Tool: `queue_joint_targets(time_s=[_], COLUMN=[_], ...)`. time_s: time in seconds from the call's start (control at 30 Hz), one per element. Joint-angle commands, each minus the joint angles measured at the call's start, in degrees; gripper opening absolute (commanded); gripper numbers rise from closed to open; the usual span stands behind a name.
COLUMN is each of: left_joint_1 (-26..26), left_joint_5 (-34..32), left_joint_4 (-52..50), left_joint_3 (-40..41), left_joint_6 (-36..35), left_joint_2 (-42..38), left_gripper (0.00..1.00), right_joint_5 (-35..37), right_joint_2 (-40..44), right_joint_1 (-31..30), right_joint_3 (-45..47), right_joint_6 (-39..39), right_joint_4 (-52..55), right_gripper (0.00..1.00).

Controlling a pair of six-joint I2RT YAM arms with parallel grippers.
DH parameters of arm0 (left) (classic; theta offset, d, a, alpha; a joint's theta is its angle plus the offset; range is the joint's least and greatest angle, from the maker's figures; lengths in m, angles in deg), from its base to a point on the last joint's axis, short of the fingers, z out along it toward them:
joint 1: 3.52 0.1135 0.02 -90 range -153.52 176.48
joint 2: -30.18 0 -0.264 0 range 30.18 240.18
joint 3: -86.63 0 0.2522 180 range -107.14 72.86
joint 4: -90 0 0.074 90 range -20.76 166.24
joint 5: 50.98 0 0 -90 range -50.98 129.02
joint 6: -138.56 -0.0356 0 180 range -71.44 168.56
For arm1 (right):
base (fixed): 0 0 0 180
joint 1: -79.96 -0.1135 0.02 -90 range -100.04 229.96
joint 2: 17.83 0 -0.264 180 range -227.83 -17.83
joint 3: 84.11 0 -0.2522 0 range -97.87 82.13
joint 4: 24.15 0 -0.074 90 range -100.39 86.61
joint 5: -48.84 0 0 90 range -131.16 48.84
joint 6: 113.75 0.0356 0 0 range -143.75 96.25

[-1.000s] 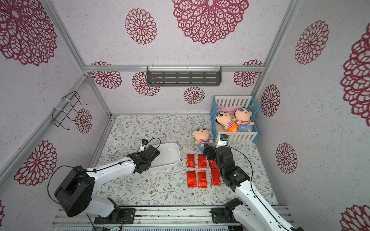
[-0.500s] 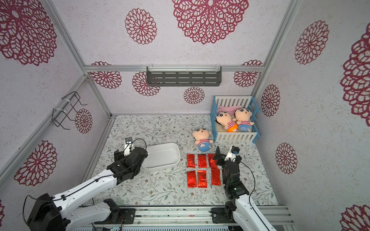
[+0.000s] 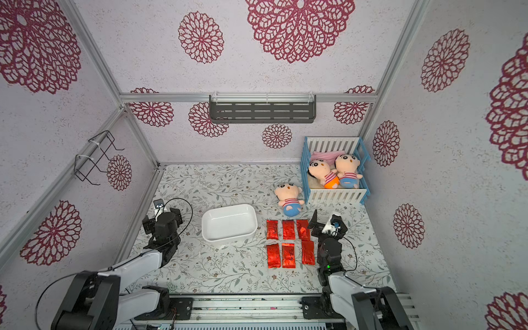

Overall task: Take the tea bags out of the storage box
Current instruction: Reset both arms

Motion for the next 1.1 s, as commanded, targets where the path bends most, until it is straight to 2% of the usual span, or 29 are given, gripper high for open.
queue_joint_targets(time_s=[0.0, 0.07, 0.1, 0.13, 0.2, 0.23, 0.27, 0.4, 0.47, 0.57, 0.77, 0.9, 1.07], left_joint_1=[3.0, 6.0, 6.7, 7.7, 9.7, 9.7, 9.8, 11.0, 13.5, 14.2, 14.1, 14.1, 14.1], left_joint_5=[12.2, 19.8, 19.5, 20.3, 29.1, 32.7, 31.3, 30.6, 32.4, 31.7, 31.6, 31.6, 31.6], left_joint_4=[14.8, 18.2, 20.3, 22.9, 27.5, 31.4, 34.2, 19.8, 17.8, 14.6, 16.1, 16.1, 16.1], left_joint_3=[-0.9, 0.2, 0.8, 1.6, 2.4, 2.5, 3.4, -2.1, -4.4, -5.1, -4.8, -4.8, -4.8], left_joint_6=[-3.7, -1.2, -0.9, 0.2, -0.6, -3.5, -3.0, -0.5, 2.0, 3.4, 3.2, 3.2, 3.2], left_joint_2=[4.8, 6.2, 7.1, 8.3, 12.8, 15.3, 16.0, 13.7, 14.6, 13.9, 14.3, 14.3, 14.4], left_gripper=[0.97, 0.97, 0.97, 0.97, 0.97, 0.97, 0.97, 0.97, 0.97, 0.97, 0.97, 0.97, 0.97], right_joint_5=[-6.7, -8.5, -9.1, -9.8, -10.2, -10.2, -11.3, -11.4, -12.3, -11.5, -10.9, -11.0, -16.1], right_joint_2=[-8.0, -10.9, -13.1, -16.7, -26.3, -26.2, -23.1, -23.8, -23.5, -23.7, -23.7, -23.7, -23.6], right_joint_1=[2.0, 3.2, 3.8, 4.5, 5.5, 5.5, 6.2, 6.5, 6.2, 6.0, 5.7, 5.7, 5.7], right_joint_3=[1.5, 0.5, 0.5, 0.9, 1.7, 0.3, -1.9, -6.7, -9.1, -9.6, -7.1, -7.5, -9.0], right_joint_6=[-3.2, -4.4, -4.3, -4.1, -3.2, -3.1, -2.2, -2.3, -2.9, -3.1, -3.0, -3.1, -5.0], right_joint_4=[-20.3, -21.8, -24.3, -28.9, -39.7, -35.6, -28.1, -20.2, -15.3, -14.8, -19.7, -18.9, -16.1], right_gripper=[0.99, 0.99, 0.99, 0.99, 0.99, 0.99, 0.99, 0.99, 0.99, 0.99, 0.99, 0.99, 0.99])
